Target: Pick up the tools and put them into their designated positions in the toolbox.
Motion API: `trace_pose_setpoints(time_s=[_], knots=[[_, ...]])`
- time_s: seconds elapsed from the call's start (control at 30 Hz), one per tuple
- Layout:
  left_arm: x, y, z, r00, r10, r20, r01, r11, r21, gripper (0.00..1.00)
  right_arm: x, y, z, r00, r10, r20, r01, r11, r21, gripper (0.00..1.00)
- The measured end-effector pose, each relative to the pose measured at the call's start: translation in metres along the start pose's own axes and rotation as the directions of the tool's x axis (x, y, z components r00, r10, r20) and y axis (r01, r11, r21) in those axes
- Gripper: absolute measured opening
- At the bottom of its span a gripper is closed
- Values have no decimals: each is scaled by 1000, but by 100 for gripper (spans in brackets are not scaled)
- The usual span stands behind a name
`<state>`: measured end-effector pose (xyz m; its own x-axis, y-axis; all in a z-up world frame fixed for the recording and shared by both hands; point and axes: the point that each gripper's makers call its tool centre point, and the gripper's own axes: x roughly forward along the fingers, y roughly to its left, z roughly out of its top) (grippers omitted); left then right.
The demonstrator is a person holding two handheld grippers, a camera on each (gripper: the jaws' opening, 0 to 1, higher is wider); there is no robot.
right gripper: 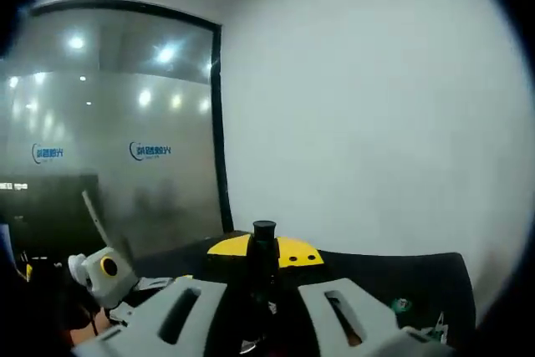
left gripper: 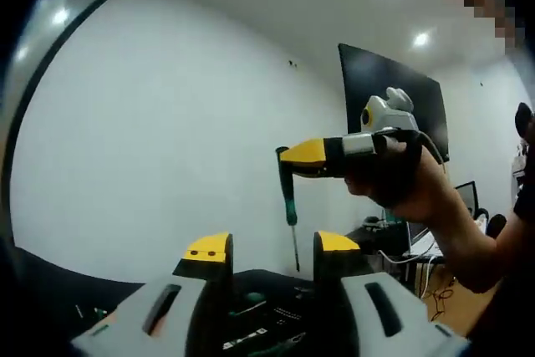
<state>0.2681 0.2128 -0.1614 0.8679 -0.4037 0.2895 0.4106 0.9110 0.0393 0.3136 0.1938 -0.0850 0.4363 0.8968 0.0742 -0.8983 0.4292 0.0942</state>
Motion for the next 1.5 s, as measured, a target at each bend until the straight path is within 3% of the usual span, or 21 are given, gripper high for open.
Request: trace_pose_setpoints(time_s=[0.17, 0.37, 0.43, 0.53, 0.63, 0.7, 0.8, 0.83, 0.87, 0.93, 1.0, 1.03, 1.07, 1.1, 1.17, 1.2, 1.3, 1.33, 1.37, 1.4, 1.5], knots=[[15, -15, -6, 999, -38, -29, 38, 999, 13, 34, -2, 6, -10, 1000, 18, -13, -18, 1000, 6, 7], [24, -19, -18, 997, -39, -68, 35, 998, -47, 27, -3, 9, -21, 999, 44, -19, -43, 999, 32, 7], [26, -18, -23, 996, -27, -87, 24, 999, -31, 25, -3, 9, -25, 999, 46, -24, -46, 998, 34, 7], [27, -10, -32, 991, 24, -128, -24, 1000, 4, 6, -5, 12, -32, 998, 55, -31, -54, 998, 42, 8], [28, -10, -34, 992, 15, -128, -15, 1000, 4, 5, -9, 11, -33, 999, 44, -24, -43, 999, 25, 8], [26, -7, -39, 988, 30, -155, -18, 997, 74, 4, -13, 9, -39, 999, 41, -28, -40, 999, 8, 8], [22, -5, -48, 976, 54, -213, -17, 985, 170, 4, -18, 4, -51, 999, 31, -35, -35, 992, -123, 8], [20, -2, -51, 970, 65, -235, -17, 980, 198, 4, -19, 6, -50, 999, 49, -7, -49, 973, -227, 9], [18, -1, -53, 966, 65, -250, -9, 976, 218, 4, -20, 7, -48, 999, 52, 10, -48, 962, -267, 16], [13, 5, -57, 957, 82, -280, 3, 956, 293, 4, -29, 4, -54, 1000, 19, -2, -18, 905, -424, 21], [8, 10, -61, 944, 95, -316, 23, 937, 350, 4, -36, 5, -63, 998, -3, -58, -34, 787, -616, 19], [5, 10, -64, 936, 90, -341, 49, 925, 378, 4, -37, 8, -64, 998, -8, -64, -39, 712, -701, 18], [2, 10, -68, 927, 86, -364, 69, 917, 392, 4, -41, 15, -69, 996, -6, -87, -67, 588, -806, 19], [-3, 12, -73, 913, 93, -396, 89, 904, 419, 4, -43, 18, -75, 994, -16, -110, -85, 532, -843, 19], [-8, 16, -79, 895, 103, -434, 113, 889, 444, 4, -48, 25, -85, 988, -45, -147, -120, 373, -920, 20], [-12, 17, -83, 883, 107, -458, 135, 875, 464, 3, -51, 33, -90, 987, -47, -156, -139, 260, -956, 20], [-18, 16, -86, 864, 109, -492, 153, 873, 462, 3, -52, 42, -102, 983, -78, -168, -164, 49, -985, 19], [-20, 12, -86, 862, 102, -497, 164, 870, 464, 3, -50, 42, -104, 984, -92, -152, -157, -46, -987, 19], [-21, 11, -85, 860, 100, -501, 168, 870, 463, 3, -49, 43, -105, 985, -92, -144, -153, -108, -982, 18], [-23, 8, -85, 855, 97, -510, 176, 870, 461, 3, -48, 44, -110, 984, -87, -153, -167, -189, -968, 16], [-29, 1, -85, 834, 85, -545, 207, 868, 452, 3, -48, 48, -120, 983, -72, -170, -185, -325, -927, 15]])
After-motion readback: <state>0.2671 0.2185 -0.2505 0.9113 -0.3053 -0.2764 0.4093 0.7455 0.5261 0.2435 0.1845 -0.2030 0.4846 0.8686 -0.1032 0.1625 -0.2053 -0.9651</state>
